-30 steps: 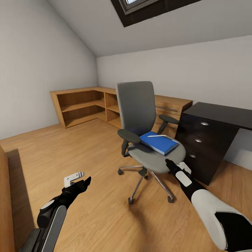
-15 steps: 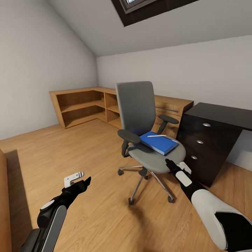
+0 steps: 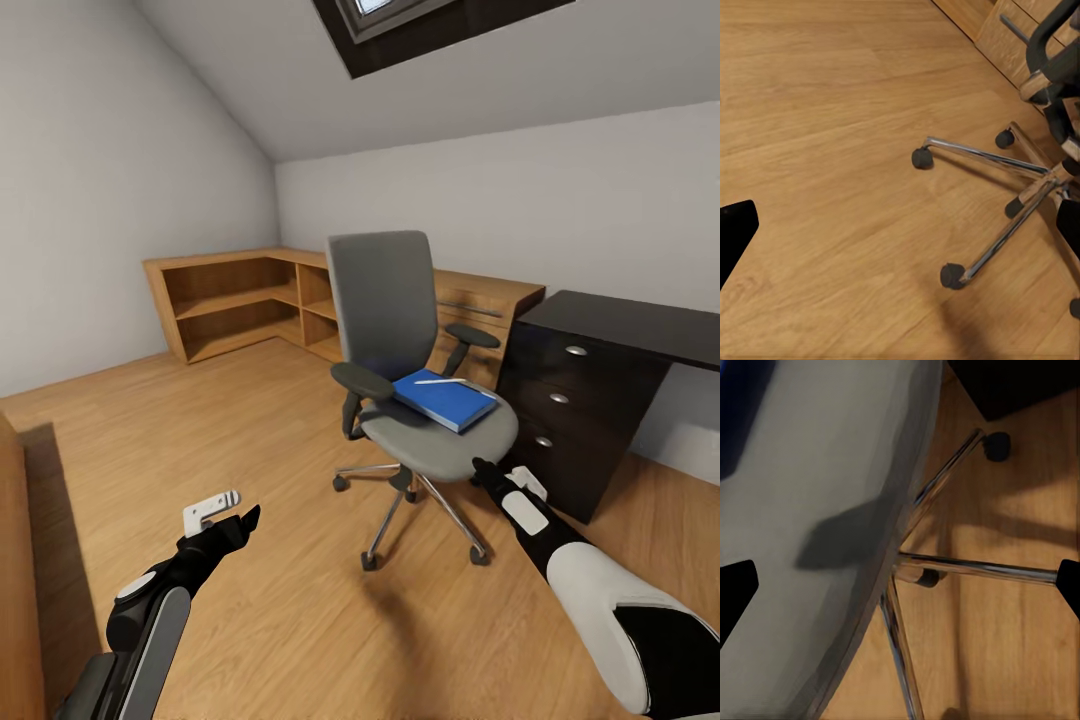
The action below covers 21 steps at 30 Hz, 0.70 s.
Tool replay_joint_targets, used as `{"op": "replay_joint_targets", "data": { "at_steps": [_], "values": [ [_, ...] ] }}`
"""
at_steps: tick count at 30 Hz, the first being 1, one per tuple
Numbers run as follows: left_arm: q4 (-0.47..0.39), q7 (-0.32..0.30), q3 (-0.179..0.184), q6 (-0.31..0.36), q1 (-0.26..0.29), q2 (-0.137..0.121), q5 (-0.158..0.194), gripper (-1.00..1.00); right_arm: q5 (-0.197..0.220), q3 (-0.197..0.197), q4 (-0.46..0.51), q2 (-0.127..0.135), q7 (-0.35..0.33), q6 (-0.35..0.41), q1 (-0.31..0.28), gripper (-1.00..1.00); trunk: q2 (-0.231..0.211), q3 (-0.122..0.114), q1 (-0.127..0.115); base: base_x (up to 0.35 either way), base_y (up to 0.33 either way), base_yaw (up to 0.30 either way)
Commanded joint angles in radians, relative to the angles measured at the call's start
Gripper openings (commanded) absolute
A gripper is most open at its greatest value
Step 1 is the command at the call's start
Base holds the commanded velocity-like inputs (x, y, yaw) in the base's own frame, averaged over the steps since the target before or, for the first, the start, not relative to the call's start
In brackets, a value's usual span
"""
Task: In the bedroom, organize the workspace by keeping the computer under the desk, ensuring the monitor is on the desk, placing the keyboard on the desk next to the monitor, placing the mouse on the desk next to the keyboard, moving the folder from the swivel chair onto the desk next to the mouse, stacking the notebook on top of the folder with the pen on top of the notebook, and positioning the swivel chair next to the desk.
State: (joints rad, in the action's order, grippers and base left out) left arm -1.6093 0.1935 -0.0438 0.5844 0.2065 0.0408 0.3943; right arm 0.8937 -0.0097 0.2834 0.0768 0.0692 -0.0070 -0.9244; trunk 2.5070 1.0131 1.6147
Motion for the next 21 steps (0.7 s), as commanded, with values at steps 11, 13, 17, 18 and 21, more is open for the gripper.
{"op": "replay_joint_targets", "data": {
  "at_steps": [11,13,17,18,21],
  "values": [
    [-0.001,0.007,-0.001,0.005,0.001,0.001,0.011,1.00,0.005,0.000,0.000,-0.002,0.003,-0.001,0.000,1.00,0.000,0.001,0.000,-0.009,-0.005,0.075],
    [-0.001,0.007,-0.001,0.005,0.001,0.001,0.010,1.00,0.005,0.001,0.000,-0.002,0.003,-0.001,0.000,1.00,0.000,0.001,0.000,0.069,0.000,0.109],
    [-0.001,0.006,0.007,0.004,0.001,0.001,0.009,1.00,0.005,0.001,0.000,-0.002,0.003,-0.001,0.000,1.00,0.000,0.001,0.000,0.236,0.000,0.032],
    [-0.002,0.006,0.013,0.003,0.001,0.001,0.009,1.00,0.005,0.001,0.000,-0.002,0.003,-0.001,0.000,1.00,0.000,0.001,0.000,0.296,0.000,0.009],
    [-0.001,0.007,0.022,0.003,0.001,0.000,0.009,1.00,0.005,0.001,0.000,-0.002,0.003,-0.001,0.000,1.00,0.000,0.001,0.000,0.307,0.000,0.005]
  ]
}}
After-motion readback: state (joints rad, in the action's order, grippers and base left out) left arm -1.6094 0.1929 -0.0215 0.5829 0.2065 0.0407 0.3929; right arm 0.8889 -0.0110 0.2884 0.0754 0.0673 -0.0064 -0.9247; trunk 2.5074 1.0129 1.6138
